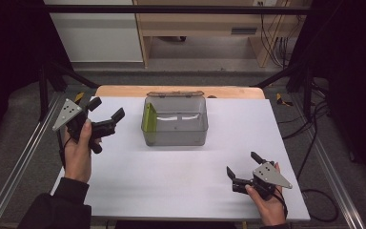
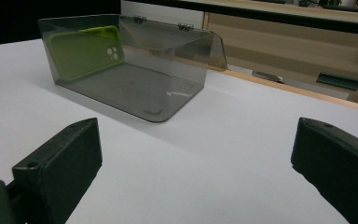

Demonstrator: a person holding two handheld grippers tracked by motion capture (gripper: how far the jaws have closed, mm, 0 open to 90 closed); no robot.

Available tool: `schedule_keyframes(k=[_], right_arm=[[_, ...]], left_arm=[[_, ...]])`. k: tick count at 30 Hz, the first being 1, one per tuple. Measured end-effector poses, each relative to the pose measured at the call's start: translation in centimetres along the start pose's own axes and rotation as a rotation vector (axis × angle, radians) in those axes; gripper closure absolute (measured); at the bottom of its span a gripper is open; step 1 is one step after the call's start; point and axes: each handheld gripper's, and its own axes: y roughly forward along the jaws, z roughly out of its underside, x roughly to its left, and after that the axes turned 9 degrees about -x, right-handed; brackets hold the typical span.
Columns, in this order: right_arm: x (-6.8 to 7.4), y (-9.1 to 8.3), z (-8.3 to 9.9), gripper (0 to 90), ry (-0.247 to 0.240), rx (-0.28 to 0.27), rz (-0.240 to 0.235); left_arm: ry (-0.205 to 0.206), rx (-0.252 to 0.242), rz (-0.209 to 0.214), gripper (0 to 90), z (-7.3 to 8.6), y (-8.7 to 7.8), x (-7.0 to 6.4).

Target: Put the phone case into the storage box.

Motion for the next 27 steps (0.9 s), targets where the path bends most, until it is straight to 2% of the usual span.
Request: schedule_keyframes(k=[11, 27], right_arm=[[0.0, 0.0, 0.0, 2.0, 0.002, 0.002, 0.0], [0.1, 0.0, 0.0, 2.0, 0.001, 0.003, 0.001]], left_arm=[[0.007, 0.01, -0.03, 0.8, 0.0, -1.2, 1.1], [0.021, 0.02, -0.04, 0.8, 0.3, -2.7, 1.6]])
